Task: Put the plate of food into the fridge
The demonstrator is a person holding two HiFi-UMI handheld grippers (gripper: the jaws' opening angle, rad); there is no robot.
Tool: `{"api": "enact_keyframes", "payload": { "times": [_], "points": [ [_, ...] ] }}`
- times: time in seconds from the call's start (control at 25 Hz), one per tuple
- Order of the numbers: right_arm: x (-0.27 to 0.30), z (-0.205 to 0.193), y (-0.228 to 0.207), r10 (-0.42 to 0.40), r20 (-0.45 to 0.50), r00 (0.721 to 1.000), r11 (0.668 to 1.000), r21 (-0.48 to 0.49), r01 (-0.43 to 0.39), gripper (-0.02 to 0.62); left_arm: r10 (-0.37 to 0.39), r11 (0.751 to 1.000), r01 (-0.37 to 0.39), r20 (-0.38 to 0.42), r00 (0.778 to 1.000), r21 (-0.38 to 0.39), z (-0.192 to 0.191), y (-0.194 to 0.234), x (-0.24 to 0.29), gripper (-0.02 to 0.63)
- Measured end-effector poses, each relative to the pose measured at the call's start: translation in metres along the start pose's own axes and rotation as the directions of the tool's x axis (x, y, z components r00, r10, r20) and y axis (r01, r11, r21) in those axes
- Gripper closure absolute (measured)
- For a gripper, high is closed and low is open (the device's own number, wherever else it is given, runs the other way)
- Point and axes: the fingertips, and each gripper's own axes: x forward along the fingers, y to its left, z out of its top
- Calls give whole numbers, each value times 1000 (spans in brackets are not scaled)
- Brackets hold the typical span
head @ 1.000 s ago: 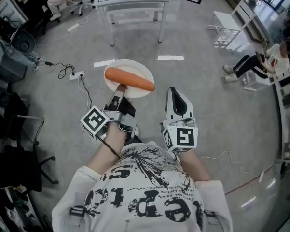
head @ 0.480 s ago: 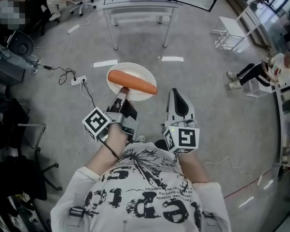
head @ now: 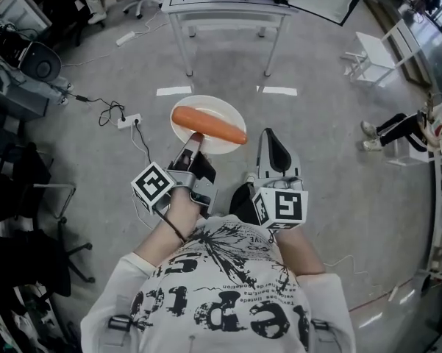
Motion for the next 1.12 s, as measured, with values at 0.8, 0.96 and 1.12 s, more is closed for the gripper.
{"api": "enact_keyframes", "payload": {
  "times": [0.8, 0.96, 1.12],
  "points": [
    [151, 2, -217, 88, -22, 996, 994, 59, -87, 595, 24, 999, -22, 92, 995, -23, -54, -21, 236, 572],
    [153, -5, -212, 98, -39, 994, 991, 97, -94, 595, 12, 1000, -10, 71, 997, -27, -57, -21, 243, 572],
    [177, -8, -227, 86, -42, 995, 996, 43, -84, 595, 10, 999, -8, 43, 999, -42, -57, -20, 278, 572]
  ]
}}
